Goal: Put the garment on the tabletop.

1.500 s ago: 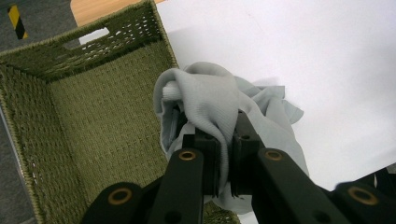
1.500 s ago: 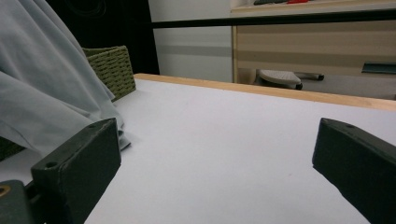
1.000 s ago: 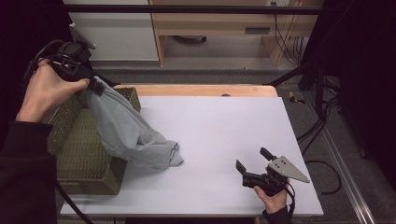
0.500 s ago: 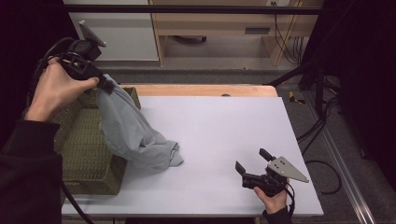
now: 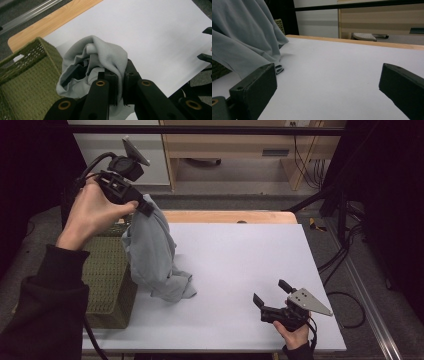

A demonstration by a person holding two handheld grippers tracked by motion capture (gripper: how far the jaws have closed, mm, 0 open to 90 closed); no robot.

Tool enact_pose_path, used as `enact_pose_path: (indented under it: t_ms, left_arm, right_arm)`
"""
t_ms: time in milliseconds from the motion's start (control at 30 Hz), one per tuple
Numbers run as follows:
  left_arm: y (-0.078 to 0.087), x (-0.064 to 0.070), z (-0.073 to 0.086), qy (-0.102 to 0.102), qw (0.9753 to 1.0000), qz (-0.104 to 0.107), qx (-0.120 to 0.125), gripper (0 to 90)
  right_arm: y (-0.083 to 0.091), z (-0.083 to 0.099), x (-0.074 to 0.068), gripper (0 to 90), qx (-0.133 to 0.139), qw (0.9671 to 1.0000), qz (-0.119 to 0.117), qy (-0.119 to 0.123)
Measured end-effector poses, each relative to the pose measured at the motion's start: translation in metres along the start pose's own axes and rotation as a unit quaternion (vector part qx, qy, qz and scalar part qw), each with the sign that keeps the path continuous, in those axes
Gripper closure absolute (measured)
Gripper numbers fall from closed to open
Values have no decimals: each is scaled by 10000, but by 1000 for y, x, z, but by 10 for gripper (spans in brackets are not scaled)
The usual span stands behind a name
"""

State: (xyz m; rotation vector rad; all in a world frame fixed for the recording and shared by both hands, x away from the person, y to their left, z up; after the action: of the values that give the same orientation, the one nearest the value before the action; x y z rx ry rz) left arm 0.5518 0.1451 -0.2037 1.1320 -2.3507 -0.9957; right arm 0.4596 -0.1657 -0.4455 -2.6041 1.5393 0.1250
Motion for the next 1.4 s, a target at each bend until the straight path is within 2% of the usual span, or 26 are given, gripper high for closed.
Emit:
enact_pose_path:
  t_ms: [300,367,500,533,667,733,933,1000,1133,1200,1267,1400]
  left_arm:
    - [-18,42,-13,-385,9989,271,22,841]
    - [-23,50,-16,-450,9985,315,26,841]
    - [-34,67,-18,-638,9969,454,-42,841]
    - [-35,70,-18,-746,9959,489,-114,841]
    - [-47,85,-18,-869,9943,601,-130,841]
    - [-53,91,-16,-909,9934,681,-159,841]
    - [-81,102,-3,-1047,9908,785,-331,841]
    - [-90,104,1,-1017,9911,807,-279,841]
    - [-106,106,13,-1015,9896,963,-332,840]
    - [-115,107,19,-981,9897,988,-322,840]
    - [-122,107,27,-1057,9881,1060,-360,840]
    - [-138,107,42,-1000,9869,1186,-449,839]
  right_arm:
    - [0,-2,0,18,61,9999,-64,54]
    - [1,-2,-1,19,20,10000,-48,-27]
    - [1,-2,1,19,45,10000,-45,43]
    - [1,-2,0,20,47,10000,-51,53]
    - [2,-2,-3,19,17,9999,-99,-53]
    - [1,-2,-2,20,37,9999,-89,36]
    - [1,-1,-3,20,17,9999,-101,30]
    - [2,-1,-3,20,0,10000,-86,42]
    - [2,0,-2,20,7,9999,-99,72]
    - [2,0,-2,20,-1,9999,-118,83]
    - [1,1,-2,20,-2,9999,-116,81]
    - [1,1,-2,20,3,9999,-112,60]
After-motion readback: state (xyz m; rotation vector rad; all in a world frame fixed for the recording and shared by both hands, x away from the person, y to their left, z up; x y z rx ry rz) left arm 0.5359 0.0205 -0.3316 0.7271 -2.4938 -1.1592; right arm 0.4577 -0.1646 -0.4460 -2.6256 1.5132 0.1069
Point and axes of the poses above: each handheld gripper's, and its own axes: y roughly backward along the jaws, z roughly out of its underside, x roughly to its right, the point moved 9 cm from there along -y, roughly forward along the jaws, and after that the axes turned 15 degrees about x, right-handed, at the moved point
